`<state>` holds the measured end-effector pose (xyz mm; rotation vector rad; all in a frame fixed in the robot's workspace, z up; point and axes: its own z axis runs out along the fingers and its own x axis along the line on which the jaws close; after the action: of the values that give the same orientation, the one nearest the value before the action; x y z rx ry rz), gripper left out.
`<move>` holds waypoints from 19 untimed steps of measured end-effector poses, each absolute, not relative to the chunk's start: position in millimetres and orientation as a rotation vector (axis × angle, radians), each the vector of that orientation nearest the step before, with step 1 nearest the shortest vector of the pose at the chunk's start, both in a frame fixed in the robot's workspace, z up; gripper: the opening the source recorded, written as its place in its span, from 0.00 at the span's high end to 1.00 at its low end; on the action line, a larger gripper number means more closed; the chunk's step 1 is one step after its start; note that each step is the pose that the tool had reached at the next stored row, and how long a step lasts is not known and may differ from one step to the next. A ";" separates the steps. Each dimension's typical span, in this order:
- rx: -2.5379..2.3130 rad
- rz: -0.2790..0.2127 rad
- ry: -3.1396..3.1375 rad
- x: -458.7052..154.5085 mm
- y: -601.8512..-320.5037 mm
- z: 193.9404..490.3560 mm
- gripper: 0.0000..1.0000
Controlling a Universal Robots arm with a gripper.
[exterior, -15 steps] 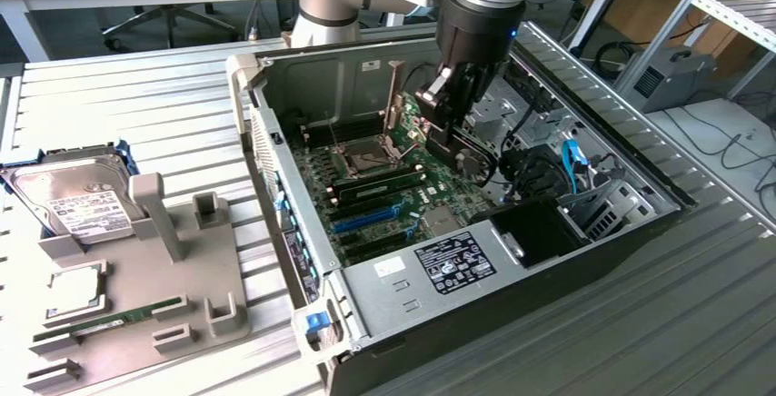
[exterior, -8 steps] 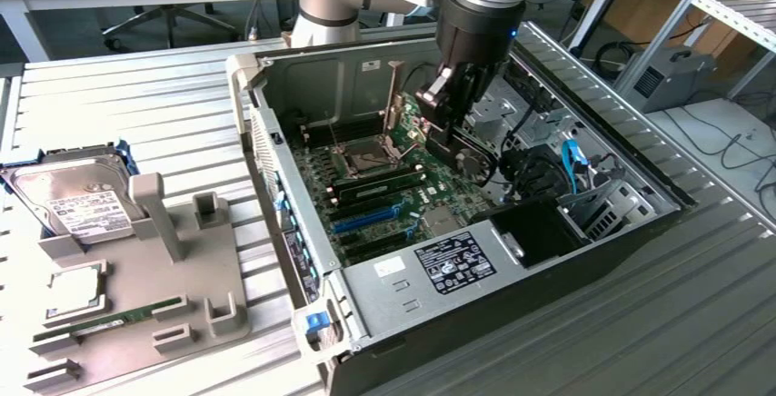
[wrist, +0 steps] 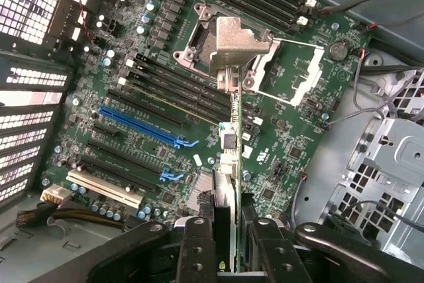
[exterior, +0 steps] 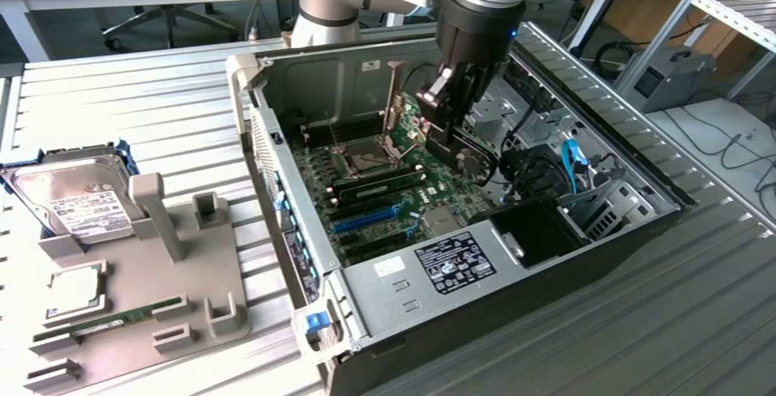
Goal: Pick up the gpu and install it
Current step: 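Insert the gpu into the slot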
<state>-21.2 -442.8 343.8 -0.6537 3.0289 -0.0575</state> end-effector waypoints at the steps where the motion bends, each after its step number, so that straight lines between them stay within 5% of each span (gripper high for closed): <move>1: -0.656 -0.058 3.028 -21.2 -442.8 343.8 0.74; 19: -0.781 -0.055 2.997 -21.2 -442.8 343.6 0.74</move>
<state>-21.2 -442.8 343.6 -0.7808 2.9971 -0.0546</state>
